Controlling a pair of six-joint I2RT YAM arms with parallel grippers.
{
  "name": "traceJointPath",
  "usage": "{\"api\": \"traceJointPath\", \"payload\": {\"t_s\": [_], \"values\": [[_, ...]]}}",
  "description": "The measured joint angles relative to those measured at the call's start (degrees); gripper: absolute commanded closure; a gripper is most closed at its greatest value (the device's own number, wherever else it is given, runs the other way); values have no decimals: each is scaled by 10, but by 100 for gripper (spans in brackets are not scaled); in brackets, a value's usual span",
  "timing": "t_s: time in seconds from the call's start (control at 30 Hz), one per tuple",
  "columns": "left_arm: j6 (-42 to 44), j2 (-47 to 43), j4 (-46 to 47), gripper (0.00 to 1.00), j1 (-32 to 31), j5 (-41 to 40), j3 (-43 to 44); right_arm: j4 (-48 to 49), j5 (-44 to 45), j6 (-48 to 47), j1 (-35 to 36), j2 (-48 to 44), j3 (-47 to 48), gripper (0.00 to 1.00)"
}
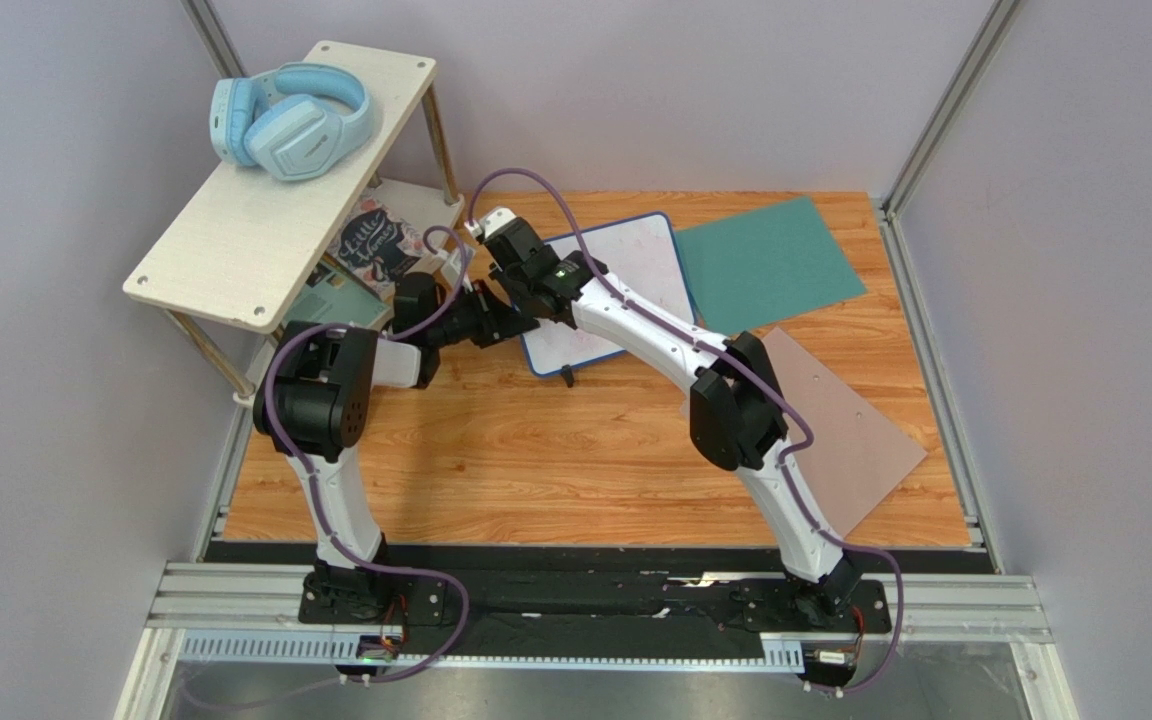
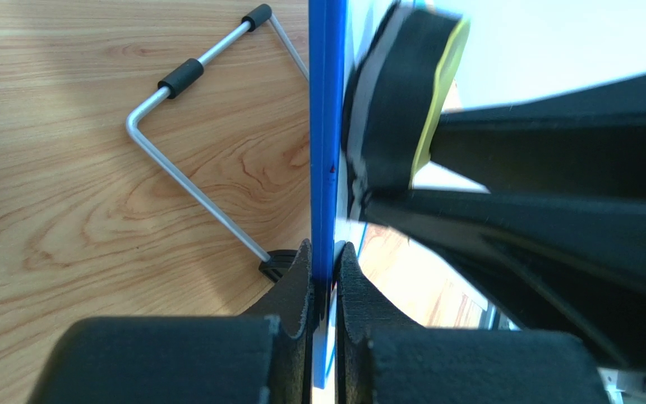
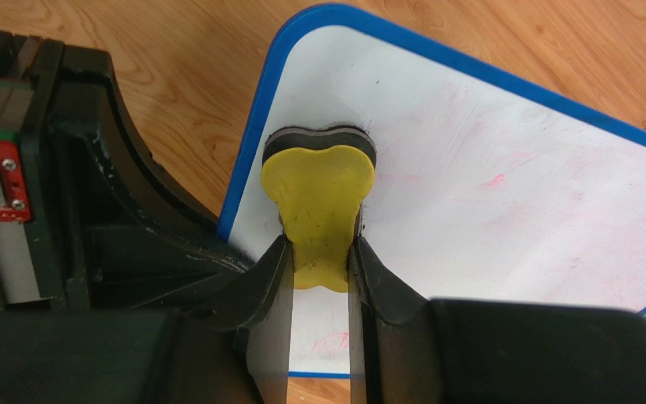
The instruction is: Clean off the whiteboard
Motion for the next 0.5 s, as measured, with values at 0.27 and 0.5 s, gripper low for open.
{"api": "traceJointPath", "payload": {"t_s": [0.27, 0.5], "values": [[-1, 2, -5, 100, -2, 0, 0, 104, -3, 6, -5, -52, -119, 100], [1, 2, -7, 100, -3, 1, 0, 187, 0, 25, -11, -113, -256, 100]]}}
